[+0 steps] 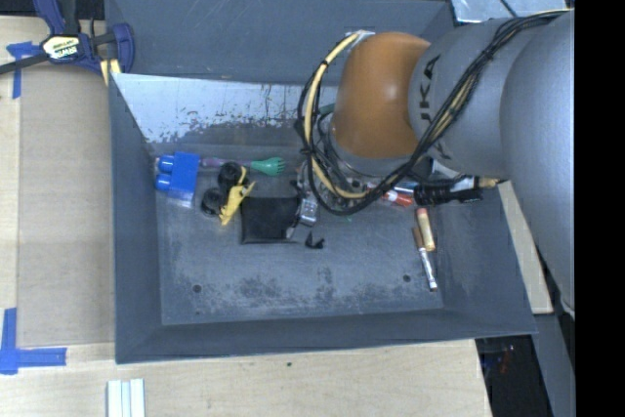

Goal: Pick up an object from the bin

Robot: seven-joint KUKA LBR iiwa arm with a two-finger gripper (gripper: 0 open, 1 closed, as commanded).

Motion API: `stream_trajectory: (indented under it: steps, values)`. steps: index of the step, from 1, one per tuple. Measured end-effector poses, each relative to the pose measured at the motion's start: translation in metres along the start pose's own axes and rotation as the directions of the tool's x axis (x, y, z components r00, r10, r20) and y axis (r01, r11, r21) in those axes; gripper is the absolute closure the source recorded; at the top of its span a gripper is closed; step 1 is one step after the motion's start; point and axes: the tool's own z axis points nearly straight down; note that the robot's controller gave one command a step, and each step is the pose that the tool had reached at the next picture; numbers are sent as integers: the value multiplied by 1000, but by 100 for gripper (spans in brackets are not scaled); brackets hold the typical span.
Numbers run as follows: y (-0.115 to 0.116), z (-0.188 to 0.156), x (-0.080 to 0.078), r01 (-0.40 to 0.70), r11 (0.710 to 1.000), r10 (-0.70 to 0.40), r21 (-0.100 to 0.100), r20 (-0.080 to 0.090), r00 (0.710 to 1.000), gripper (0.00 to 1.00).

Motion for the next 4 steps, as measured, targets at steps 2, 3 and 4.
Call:
stream_trajectory:
  steps: [2, 3, 4]
  values:
    - [18, 54, 13, -204, 979, 204, 4, 2, 979, 0]
    - [17, 57, 2, -79, 997, 79, 0, 8, 997, 100]
    - [17, 57, 2, -79, 997, 79, 0, 8, 997, 100]
